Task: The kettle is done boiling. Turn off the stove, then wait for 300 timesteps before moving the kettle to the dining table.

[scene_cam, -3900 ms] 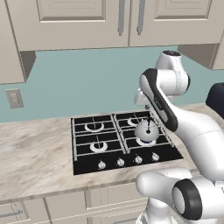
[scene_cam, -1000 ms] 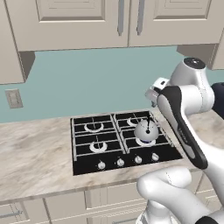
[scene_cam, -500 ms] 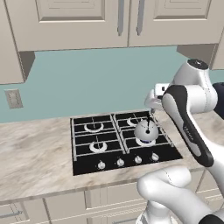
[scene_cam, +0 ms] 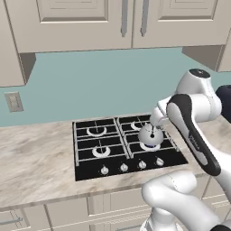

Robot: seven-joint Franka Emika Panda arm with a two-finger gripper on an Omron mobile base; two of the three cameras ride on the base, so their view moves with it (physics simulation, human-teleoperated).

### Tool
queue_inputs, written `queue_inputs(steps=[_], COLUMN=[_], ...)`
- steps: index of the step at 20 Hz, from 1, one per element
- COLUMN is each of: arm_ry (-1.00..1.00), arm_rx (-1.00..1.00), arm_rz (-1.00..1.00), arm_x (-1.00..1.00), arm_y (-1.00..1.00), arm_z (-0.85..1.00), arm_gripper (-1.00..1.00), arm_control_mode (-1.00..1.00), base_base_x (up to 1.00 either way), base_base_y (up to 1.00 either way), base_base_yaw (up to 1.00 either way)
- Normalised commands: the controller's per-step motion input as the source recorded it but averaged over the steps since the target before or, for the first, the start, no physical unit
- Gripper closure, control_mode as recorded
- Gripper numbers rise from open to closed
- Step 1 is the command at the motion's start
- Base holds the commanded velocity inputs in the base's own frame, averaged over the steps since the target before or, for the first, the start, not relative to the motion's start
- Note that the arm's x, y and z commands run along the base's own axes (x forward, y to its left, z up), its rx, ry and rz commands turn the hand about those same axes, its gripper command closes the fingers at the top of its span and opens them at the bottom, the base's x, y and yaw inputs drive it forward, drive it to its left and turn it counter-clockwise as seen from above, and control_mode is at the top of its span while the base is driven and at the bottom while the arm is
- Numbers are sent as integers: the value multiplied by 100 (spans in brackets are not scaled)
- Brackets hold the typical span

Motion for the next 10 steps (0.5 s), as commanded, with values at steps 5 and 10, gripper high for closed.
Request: queue_inputs(steps=[5,10], arm_ry=[0,0], arm_rx=[-19,-16], arm_rz=[35,20], arm_x=[-19,-11], arm_y=[0,-11], arm_z=[-43,-47], arm_gripper=[-100,-100], arm_control_mode=[-100,-100], base_base_x=[0,0], base_base_y=[0,0], base_base_yaw=[0,0])
